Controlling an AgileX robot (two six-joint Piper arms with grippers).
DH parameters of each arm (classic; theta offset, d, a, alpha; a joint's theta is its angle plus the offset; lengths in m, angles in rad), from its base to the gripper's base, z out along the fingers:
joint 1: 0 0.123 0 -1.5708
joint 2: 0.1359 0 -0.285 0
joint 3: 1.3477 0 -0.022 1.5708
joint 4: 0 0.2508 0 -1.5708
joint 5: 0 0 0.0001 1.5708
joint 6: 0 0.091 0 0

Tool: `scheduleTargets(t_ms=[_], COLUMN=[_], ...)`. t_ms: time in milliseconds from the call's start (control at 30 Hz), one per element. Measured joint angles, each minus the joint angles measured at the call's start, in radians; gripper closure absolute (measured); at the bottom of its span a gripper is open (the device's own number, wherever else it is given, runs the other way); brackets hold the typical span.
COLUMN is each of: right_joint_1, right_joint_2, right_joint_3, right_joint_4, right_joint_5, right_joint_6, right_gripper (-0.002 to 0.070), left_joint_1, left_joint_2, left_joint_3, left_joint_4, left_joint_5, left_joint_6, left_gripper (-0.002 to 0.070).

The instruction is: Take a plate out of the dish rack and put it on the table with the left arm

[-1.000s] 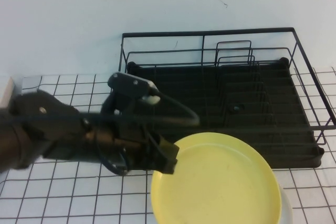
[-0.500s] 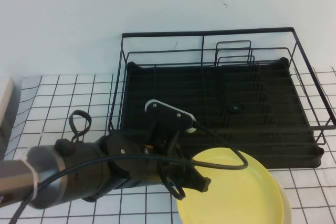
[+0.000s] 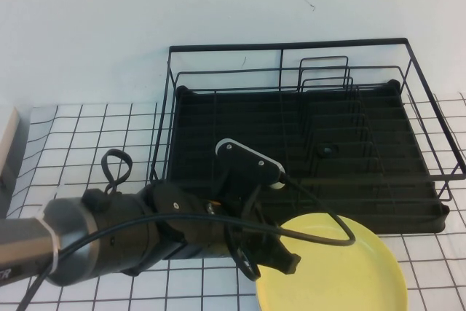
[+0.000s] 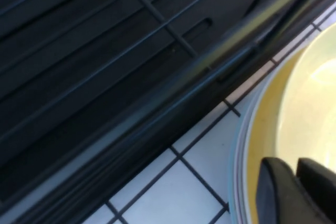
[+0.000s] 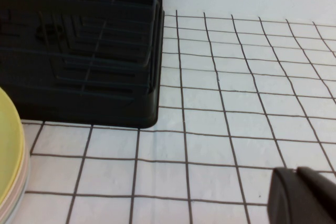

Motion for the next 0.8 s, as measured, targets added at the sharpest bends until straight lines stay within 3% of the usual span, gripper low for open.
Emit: scheduleTargets(t_ms=[67,267,400,500,600,667,800], right_joint_1=[0.0,0.0,0.0,0.0,0.0,0.0,0.0], right_joint_2=[0.0,0.0,0.0,0.0,0.0,0.0,0.0], right_joint_3=[0.0,0.0,0.0,0.0,0.0,0.0,0.0], right_joint_4=[0.0,0.0,0.0,0.0,0.0,0.0,0.0], right_joint_5=[0.0,0.0,0.0,0.0,0.0,0.0,0.0], right_joint_6=[0.0,0.0,0.0,0.0,0.0,0.0,0.0], right_gripper=[0.0679,0.0679,0.0679,0.0679,0.0679,0.0679,0.0679], left_joint_1=[0.0,0.0,0.0,0.0,0.0,0.0,0.0], left_joint_2=[0.0,-0.023,-0.079,-0.127,-0.197,-0.252,-0.357], left_joint_3=[-0.005,-0.009,-0.009,-0.009,-0.009,-0.009,-0.009], left_joint_4=[0.0,-0.003,-0.003,-0.003,-0.003,0.017,0.047], left_joint_5=[0.007,0.041,0.036,0.034,0.032,0.032,0.021], left_joint_6=[0.012,0.019,0.019,0.019,0.025,0.03,0.054], left_gripper=[0.061,0.0371,0.0328,0.0368,0.0548,0.0617,0.0662])
